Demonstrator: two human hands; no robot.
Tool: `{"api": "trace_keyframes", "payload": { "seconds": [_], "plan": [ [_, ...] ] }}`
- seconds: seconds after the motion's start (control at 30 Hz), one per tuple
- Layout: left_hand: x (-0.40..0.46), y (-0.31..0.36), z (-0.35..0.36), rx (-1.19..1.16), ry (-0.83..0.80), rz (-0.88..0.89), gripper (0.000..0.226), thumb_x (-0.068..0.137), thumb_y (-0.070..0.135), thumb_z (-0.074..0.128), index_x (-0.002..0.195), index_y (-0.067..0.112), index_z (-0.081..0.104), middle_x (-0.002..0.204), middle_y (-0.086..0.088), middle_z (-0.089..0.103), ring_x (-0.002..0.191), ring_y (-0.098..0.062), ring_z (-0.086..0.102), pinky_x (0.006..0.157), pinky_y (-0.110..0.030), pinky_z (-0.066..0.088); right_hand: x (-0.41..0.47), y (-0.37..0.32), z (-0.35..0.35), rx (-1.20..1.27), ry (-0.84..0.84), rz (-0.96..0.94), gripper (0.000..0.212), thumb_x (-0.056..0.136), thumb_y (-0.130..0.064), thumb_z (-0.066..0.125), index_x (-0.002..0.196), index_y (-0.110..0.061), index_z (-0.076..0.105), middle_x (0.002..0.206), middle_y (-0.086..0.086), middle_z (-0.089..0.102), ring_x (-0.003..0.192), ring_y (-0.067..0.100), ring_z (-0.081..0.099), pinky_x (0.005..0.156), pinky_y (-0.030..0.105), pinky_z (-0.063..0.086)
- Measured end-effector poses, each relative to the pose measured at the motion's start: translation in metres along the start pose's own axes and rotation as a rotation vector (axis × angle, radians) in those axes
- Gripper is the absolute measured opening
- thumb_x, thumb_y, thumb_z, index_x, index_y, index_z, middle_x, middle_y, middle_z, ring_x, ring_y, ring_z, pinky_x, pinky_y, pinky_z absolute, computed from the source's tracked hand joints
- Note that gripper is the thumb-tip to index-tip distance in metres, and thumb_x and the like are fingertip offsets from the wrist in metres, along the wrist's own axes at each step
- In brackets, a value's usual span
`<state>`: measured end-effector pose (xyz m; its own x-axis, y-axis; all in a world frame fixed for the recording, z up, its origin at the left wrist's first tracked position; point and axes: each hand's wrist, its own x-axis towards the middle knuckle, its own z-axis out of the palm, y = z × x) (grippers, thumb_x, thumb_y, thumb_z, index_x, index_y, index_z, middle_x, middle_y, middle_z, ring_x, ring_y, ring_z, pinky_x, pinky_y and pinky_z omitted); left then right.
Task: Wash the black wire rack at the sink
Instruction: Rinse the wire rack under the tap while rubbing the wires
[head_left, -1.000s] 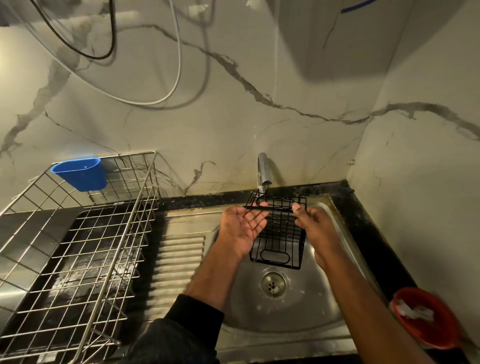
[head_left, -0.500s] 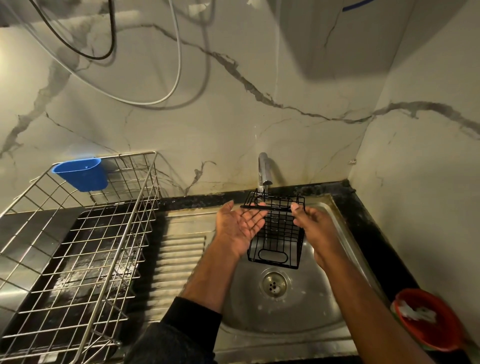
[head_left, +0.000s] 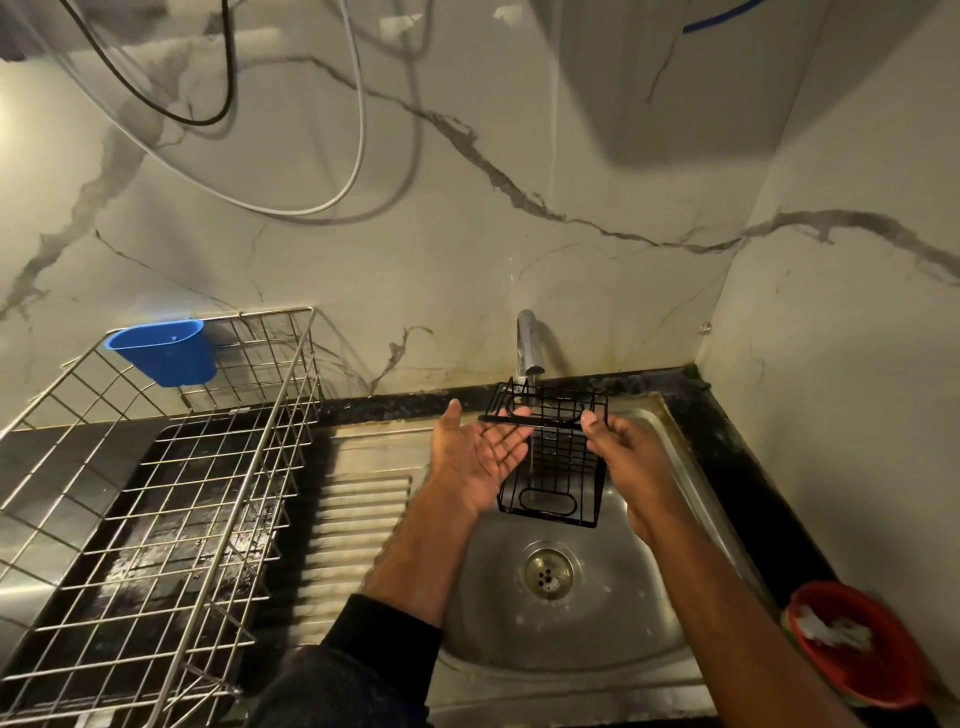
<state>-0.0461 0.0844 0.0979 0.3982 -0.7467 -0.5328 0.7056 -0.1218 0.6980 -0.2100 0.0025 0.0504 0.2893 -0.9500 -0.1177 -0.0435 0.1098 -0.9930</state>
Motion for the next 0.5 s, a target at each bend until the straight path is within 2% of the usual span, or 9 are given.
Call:
{"api": "trace_keyframes", "payload": {
  "seconds": [0.13, 0.2, 0.27, 0.37, 0.5],
  "plan": [
    [0.0004, -0.0008, -0.0010, -0.014, 0.015, -0.006, 0.080, 0.104, 0.062, 0.021, 0.139, -0.003, 0.051, 0.118, -0.021, 0.073, 0.113, -0.033, 0.068, 0.087, -0.040, 0.051, 0.0023, 0.0004, -0.0016, -0.011, 0.003, -0.005, 0.035, 0.091, -0.040, 0.067, 0.120, -0.020, 0.067, 0.112, -0.008, 0.071, 0.107, 0.007, 0.062, 0.090, 0.028, 0.046],
    [0.0008, -0.0002, -0.0015, -0.021, 0.025, -0.010, 0.081, 0.103, 0.063, 0.020, 0.139, -0.004, 0.051, 0.119, -0.021, 0.072, 0.113, -0.034, 0.067, 0.087, -0.040, 0.050, 0.0032, 0.0000, -0.0015, -0.006, -0.002, -0.003, 0.038, 0.091, -0.040, 0.067, 0.123, -0.020, 0.066, 0.113, -0.008, 0.070, 0.108, 0.006, 0.062, 0.086, 0.024, 0.045],
    [0.0011, 0.0008, -0.0023, -0.021, 0.031, -0.009, 0.082, 0.103, 0.063, 0.020, 0.138, -0.004, 0.052, 0.118, -0.022, 0.072, 0.114, -0.034, 0.067, 0.087, -0.041, 0.050, 0.0032, 0.0004, -0.0011, -0.023, -0.002, -0.009, 0.039, 0.091, -0.042, 0.066, 0.124, -0.021, 0.066, 0.114, -0.008, 0.070, 0.109, 0.007, 0.062, 0.086, 0.025, 0.044],
    [0.0002, 0.0022, -0.0038, -0.009, 0.030, -0.011, 0.082, 0.103, 0.063, 0.019, 0.135, -0.004, 0.053, 0.115, -0.021, 0.074, 0.113, -0.033, 0.067, 0.086, -0.040, 0.050, 0.0024, 0.0008, -0.0001, -0.048, -0.007, -0.016, 0.036, 0.091, -0.043, 0.065, 0.121, -0.023, 0.067, 0.114, -0.006, 0.071, 0.110, 0.011, 0.063, 0.093, 0.033, 0.043],
    [0.0015, 0.0042, -0.0074, -0.011, 0.034, -0.008, 0.083, 0.103, 0.064, 0.020, 0.140, -0.005, 0.050, 0.119, -0.022, 0.072, 0.112, -0.033, 0.068, 0.084, -0.040, 0.050, 0.0013, -0.0013, 0.0027, -0.055, -0.010, -0.009, 0.034, 0.092, -0.043, 0.064, 0.119, -0.023, 0.067, 0.116, -0.004, 0.070, 0.112, 0.015, 0.063, 0.092, 0.036, 0.040]
  ]
}}
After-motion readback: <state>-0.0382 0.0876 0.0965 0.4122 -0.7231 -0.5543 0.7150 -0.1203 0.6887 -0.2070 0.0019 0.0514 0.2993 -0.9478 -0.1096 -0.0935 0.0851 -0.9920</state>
